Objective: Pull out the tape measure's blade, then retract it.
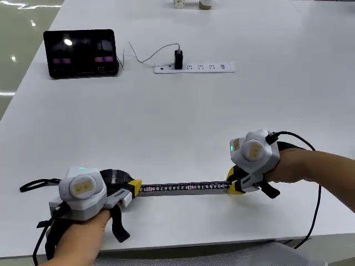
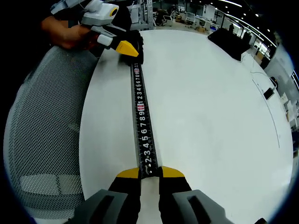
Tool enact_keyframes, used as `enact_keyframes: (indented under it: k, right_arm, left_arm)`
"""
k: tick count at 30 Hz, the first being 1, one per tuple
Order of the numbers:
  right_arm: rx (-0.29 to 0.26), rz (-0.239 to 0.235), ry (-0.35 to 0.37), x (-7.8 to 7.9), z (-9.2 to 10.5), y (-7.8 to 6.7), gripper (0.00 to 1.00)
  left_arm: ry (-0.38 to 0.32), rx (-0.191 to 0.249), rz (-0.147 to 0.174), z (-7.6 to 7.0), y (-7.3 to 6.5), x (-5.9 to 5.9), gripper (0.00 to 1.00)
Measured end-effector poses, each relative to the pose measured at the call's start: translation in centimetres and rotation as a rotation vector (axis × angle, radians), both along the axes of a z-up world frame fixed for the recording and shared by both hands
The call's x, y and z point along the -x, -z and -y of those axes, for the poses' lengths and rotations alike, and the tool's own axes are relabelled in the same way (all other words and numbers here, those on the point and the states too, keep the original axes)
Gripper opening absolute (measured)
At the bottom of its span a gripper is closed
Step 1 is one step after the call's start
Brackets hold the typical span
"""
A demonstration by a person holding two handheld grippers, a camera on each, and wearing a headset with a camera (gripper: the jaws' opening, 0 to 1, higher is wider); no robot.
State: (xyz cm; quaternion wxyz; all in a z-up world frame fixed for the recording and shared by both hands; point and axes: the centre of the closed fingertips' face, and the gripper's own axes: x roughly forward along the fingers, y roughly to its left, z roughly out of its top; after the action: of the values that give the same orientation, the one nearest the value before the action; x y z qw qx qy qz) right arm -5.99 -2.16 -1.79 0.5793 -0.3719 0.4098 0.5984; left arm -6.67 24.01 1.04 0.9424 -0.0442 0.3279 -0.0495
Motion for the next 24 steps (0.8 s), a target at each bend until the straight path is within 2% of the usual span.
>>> enact_keyframes:
  k: [3,12,24]
  right_arm:
    - [-0.007,-0.005,0.004,0.01,-0.01,-0.06,0.1]
    - [-0.01,0.002,-0.014,0.01,-0.28,-0.07,0.11]
    - [-0.006,0.002,0.008,0.08,-0.69,-0.11,0.11]
  left_arm:
    - [0.003,-0.009,0.0,-0.16,0.03,-0.06,0.63]
    - [0.004,0.006,0.006,-0.15,-0.05,-0.11,0.64]
    - [0.006,0.006,0.004,-0.12,-0.03,0.0,0.64]
